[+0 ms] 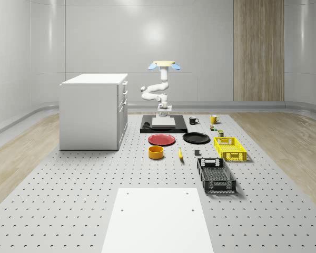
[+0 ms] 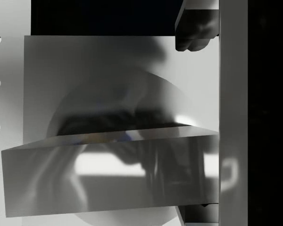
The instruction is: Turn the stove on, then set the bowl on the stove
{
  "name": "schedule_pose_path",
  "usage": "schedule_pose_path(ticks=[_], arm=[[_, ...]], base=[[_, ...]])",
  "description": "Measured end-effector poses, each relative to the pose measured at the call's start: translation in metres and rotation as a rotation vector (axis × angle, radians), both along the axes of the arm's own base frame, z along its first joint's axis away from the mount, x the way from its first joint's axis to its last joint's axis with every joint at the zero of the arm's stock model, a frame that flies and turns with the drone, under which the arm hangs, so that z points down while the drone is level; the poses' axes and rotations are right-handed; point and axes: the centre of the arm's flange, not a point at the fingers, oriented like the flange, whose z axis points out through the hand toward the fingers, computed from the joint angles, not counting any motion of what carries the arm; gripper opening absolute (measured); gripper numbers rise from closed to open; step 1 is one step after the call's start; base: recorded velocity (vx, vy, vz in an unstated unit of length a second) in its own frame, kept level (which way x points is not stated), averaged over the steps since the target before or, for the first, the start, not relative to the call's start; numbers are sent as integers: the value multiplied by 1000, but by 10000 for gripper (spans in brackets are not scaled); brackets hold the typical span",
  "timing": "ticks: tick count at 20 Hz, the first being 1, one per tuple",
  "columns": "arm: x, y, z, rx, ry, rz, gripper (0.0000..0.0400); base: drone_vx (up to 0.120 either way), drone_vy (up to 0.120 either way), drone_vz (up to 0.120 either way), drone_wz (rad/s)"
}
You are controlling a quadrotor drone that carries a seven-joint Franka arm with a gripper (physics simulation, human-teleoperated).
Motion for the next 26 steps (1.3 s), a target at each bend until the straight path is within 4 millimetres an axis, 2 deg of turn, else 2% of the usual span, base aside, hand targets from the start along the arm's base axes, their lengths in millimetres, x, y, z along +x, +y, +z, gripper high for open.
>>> schedule_pose_path(ticks=[10, 16, 19, 22, 26], arm=[[0, -21, 0, 0, 0, 8, 400], [0, -42, 0, 0, 0, 8, 400], [0, -49, 0, 0, 0, 8, 400], [0, -52, 0, 0, 0, 8, 400], [0, -42, 0, -1, 0, 8, 400]], base=[[0, 0, 0, 0], [0, 0, 0, 0], [93, 0, 0, 0], [53, 0, 0, 0], [0, 0, 0, 0]])
